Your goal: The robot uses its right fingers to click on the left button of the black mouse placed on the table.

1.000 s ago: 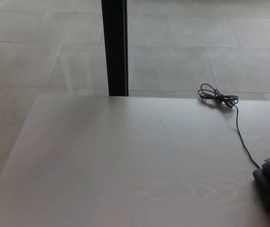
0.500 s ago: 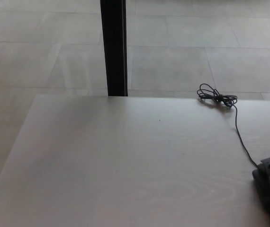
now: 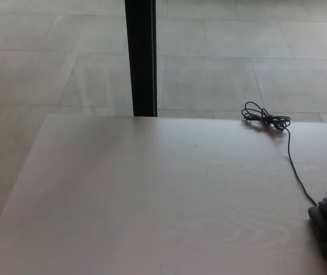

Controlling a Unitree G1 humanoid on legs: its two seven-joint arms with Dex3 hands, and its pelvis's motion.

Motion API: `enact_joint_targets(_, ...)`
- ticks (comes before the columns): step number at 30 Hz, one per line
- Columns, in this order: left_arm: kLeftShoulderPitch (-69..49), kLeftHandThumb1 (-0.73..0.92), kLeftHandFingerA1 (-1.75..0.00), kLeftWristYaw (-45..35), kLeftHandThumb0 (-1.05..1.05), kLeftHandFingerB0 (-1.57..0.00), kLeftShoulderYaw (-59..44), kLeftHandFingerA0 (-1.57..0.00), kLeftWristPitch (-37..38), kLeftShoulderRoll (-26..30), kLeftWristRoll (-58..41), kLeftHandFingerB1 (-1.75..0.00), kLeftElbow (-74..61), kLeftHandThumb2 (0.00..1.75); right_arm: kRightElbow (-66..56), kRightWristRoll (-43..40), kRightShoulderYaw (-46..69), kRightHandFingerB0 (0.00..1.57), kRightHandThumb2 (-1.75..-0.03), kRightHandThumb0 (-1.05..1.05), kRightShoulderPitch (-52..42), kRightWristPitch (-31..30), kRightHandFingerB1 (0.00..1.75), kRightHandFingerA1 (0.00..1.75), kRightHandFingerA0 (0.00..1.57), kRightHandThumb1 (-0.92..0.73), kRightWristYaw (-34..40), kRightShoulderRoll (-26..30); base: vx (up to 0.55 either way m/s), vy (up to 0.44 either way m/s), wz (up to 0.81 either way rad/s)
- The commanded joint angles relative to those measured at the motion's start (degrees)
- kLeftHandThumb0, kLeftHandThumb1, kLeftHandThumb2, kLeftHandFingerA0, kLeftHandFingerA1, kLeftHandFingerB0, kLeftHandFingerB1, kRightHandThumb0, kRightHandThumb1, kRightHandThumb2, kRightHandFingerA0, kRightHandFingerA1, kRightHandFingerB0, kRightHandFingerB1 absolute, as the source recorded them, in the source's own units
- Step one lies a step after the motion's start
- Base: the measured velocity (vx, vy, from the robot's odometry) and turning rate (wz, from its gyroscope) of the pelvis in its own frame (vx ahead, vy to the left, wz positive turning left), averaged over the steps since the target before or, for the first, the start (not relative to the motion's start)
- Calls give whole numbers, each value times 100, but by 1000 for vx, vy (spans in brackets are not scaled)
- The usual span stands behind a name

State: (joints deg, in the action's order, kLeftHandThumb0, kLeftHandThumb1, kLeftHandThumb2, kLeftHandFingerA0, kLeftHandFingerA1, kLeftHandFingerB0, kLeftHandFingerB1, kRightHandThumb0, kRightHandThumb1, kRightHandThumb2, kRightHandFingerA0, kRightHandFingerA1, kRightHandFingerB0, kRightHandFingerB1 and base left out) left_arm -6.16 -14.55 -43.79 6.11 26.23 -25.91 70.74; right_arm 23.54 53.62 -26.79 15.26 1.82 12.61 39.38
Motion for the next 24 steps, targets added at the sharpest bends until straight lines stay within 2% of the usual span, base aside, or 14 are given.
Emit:
enact_joint_targets(1, 42, 81, -60, 126, -87, -41, 90, -56, 119, 147, 24, -48, -9, 90, 1, 280, -251, 47, -74, -92, -392, 26, 42, 57, 26, -92, 87, -32, 0, 0, 0)
enact_joint_targets(2, 53, 81, -60, 140, -87, -41, 96, -56, 125, 151, 16, -48, 0, 90, -12, 283, -271, 47, -74, -92, -429, 30, 42, 57, 26, -92, 141, -47, 0, 0, 0)
enact_joint_targets(3, 57, 92, -54, 158, -80, -48, 75, -59, 98, 145, -16, -43, -13, 75, -41, 330, -315, 46, -75, -92, -457, -4, 42, 57, 24, -92, 123, -54, 0, 0, 0)
enact_joint_targets(6, 49, 79, -59, 83, -88, -42, 35, -55, 59, 149, -76, -49, 7, 90, -38, 535, -498, 49, -72, -92, -536, -73, 42, 58, 26, -92, 326, -86, 0, 0, 0)
enact_joint_targets(7, 31, 92, -55, 71, -83, -45, 66, -57, 82, 153, -43, -44, 3, 75, -32, 554, -531, 44, -93, -97, -546, -74, 48, 61, 25, -75, 342, -85, 0, 0, 0)
enact_joint_targets(8, 6, 80, -59, 65, -88, -42, 71, -54, 101, 161, -36, -48, -8, 89, -32, 675, -626, 47, -75, -92, -559, -119, 44, 61, 25, -92, 392, -83, 0, 0, 0)
enact_joint_targets(9, 4, 92, -55, 110, -83, -43, 85, -56, 122, 153, -21, -44, -27, 77, -57, 679, -656, 46, -74, -92, -577, -159, 44, 62, 24, -92, 347, -90, 0, 0, 0)
enact_joint_targets(11, 60, 82, -59, 137, -86, -41, 38, -53, 32, 158, -85, -47, -14, 88, -97, 815, -806, 43, -77, -93, -611, -285, 46, 64, 21, -92, 265, -107, 0, 0, 0)
enact_joint_targets(13, 77, 82, -59, 154, -86, -41, 34, -53, 27, 164, -87, -47, -4, 88, -105, 807, -849, 43, -77, -93, -602, -331, 46, 64, 21, -92, 257, -114, 0, 0, 0)
enact_joint_targets(14, 66, 92, -57, 157, -81, -46, 44, -60, 41, 165, -74, -44, -10, 75, -102, 846, -892, 42, -78, -92, -638, -354, 44, 63, 22, -92, 267, -104, 0, 0, 0)
enact_joint_targets(20, 72, 92, -55, 126, -83, -46, 54, -63, 46, 180, -73, -42, 26, 75, 32, 814, -949, 42, -78, -90, -787, -394, 45, 67, 22, -92, 364, 8, 0, 0, 0)
enact_joint_targets(22, 28, 92, -52, 127, -82, -47, 132, -61, 101, 180, 5, -42, -42, 77, 238, 694, -900, 45, -69, -88, -827, -407, 43, 63, 24, -92, 417, -33, 0, 0, 0)
enact_joint_targets(23, 35, 81, -57, 113, -88, -41, 132, -57, 91, 185, -6, -47, -39, 90, 321, 622, -859, 45, -68, -88, -842, -400, 41, 64, 28, -91, 449, -57, 0, 0, 0)
enact_joint_targets(24, 52, 92, -53, 102, -81, -44, 126, -60, 82, 191, -21, -41, -13, 78, 360, 543, -818, 43, -68, -88, -853, -411, 40, 63, 26, -91, 399, -77, 0, 0, 0)
